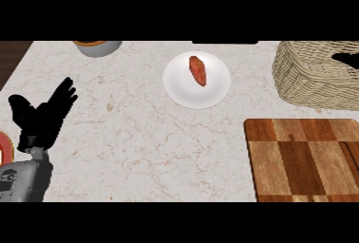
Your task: Pick the croissant from the cutting board and place it in the basket
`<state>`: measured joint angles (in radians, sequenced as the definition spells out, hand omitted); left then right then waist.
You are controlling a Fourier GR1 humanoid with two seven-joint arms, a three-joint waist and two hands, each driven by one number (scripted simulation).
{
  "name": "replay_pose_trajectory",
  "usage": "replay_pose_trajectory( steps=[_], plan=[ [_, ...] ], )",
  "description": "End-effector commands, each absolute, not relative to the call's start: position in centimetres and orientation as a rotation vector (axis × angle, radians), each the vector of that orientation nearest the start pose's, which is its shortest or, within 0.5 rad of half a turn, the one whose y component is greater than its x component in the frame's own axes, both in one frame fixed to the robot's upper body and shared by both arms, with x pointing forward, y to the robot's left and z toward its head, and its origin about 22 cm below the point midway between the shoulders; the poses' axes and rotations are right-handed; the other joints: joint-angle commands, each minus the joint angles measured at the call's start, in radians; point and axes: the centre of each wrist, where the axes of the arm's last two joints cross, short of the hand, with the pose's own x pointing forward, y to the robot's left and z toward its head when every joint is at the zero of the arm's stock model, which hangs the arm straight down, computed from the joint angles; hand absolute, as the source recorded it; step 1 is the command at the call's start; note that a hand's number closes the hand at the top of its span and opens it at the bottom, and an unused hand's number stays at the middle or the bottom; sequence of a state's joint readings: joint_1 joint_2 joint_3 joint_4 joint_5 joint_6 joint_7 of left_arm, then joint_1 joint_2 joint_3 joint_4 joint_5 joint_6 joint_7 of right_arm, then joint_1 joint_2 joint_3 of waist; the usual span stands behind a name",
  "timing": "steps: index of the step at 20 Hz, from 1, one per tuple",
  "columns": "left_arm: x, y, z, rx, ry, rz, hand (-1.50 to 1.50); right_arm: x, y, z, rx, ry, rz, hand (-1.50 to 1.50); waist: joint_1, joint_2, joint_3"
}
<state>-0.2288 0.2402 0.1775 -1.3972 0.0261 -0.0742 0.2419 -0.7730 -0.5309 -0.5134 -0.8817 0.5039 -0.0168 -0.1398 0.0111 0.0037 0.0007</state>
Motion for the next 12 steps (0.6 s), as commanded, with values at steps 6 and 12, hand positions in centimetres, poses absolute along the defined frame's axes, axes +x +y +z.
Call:
replay_pose_trajectory(
  steps=[6, 12],
  plan=[
    [29.6, 31.0, 4.8, 0.180, -1.392, -0.084, 0.00, 36.8, -46.3, 19.0, -0.781, -1.699, -0.286, -1.50, -0.003, -0.002, 0.001],
    [29.9, 31.8, 4.2, 0.188, -1.382, -0.086, 0.00, 30.4, -55.6, 22.0, -0.704, -1.692, -0.363, -1.50, -0.001, 0.004, 0.002]
  ],
)
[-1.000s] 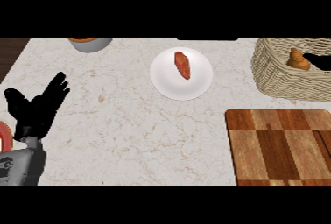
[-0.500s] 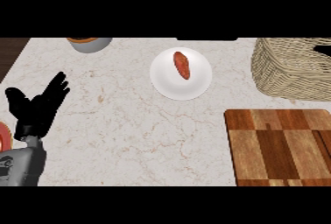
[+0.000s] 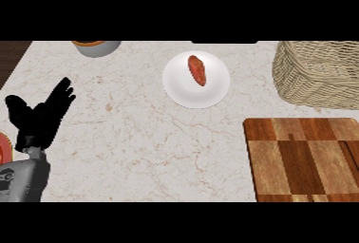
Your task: Pick the croissant from the cutting board and place it in the basket
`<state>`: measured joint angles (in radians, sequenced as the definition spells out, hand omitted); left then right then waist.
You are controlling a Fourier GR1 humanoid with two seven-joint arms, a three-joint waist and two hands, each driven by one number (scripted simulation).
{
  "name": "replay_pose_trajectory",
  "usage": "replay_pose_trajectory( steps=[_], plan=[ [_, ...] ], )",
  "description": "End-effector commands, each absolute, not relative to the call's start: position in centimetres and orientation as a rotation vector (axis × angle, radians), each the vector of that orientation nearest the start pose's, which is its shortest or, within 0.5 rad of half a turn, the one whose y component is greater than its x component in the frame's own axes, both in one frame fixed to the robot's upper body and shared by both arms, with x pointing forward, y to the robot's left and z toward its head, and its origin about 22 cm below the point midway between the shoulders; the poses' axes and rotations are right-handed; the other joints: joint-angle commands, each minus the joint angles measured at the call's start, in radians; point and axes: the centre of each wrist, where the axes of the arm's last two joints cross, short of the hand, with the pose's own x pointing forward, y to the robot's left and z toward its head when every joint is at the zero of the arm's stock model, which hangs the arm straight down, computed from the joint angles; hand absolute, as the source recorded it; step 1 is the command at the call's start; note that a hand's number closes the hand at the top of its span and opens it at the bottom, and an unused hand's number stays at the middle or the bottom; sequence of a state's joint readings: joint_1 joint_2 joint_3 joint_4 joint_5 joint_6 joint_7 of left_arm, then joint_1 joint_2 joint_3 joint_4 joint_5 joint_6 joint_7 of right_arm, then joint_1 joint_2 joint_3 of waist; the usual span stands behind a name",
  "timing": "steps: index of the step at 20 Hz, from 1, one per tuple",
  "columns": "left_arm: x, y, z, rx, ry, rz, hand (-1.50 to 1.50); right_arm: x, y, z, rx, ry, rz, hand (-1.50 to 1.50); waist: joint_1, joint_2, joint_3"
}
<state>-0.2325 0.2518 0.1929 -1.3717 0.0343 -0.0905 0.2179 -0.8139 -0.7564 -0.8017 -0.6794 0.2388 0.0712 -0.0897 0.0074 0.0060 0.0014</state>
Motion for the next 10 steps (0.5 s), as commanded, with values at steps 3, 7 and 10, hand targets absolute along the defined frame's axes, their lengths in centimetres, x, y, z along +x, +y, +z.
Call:
replay_pose_trajectory(
  steps=[3, 7, 10],
  plan=[
    [30.0, 31.1, 2.8, 0.178, -1.401, -0.075, 0.00, 26.9, -58.7, 20.5, -0.656, -1.683, -0.315, -1.50, -0.004, 0.005, 0.002],
    [29.6, 31.6, 4.6, 0.193, -1.402, -0.083, 0.00, 22.7, -61.6, 20.9, -0.640, -1.641, -0.209, -1.50, 0.011, 0.004, 0.004],
    [29.8, 31.4, 4.0, 0.164, -1.404, -0.077, 0.00, 20.7, -62.7, 20.0, -0.629, -1.626, -0.162, -1.50, 0.013, 0.008, 0.005]
  ],
)
